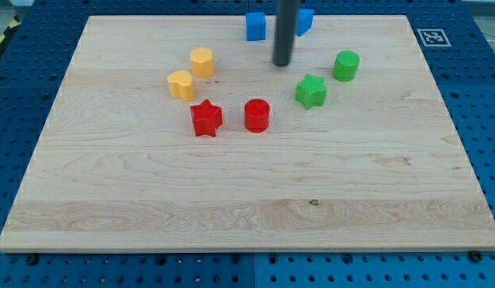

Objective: Push the blue cube above the red circle

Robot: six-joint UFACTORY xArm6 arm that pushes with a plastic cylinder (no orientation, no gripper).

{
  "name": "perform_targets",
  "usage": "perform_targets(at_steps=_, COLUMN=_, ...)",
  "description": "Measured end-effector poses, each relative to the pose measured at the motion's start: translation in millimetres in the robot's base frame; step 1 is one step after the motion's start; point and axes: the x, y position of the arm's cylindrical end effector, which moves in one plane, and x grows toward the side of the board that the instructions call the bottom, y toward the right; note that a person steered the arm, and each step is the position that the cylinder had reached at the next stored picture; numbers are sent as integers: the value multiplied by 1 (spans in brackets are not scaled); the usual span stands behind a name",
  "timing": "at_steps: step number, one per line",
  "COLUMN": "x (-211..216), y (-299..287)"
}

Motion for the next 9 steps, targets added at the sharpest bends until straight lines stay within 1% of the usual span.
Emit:
perform_targets(at_steps=2, x=-58, y=-110)
perform_targets(at_steps=3, x=-102, y=-118)
perform_targets(at_steps=4, x=-113, y=-104)
perform_targets(at_steps=5, x=-114, y=-72)
perform_targets(at_steps=6, x=-96, y=-44)
perform_targets(at_steps=7, x=-51, y=-32)
perform_targets(at_steps=8, x=-31, y=-34)
perform_targets(at_steps=9, x=-48, y=-49)
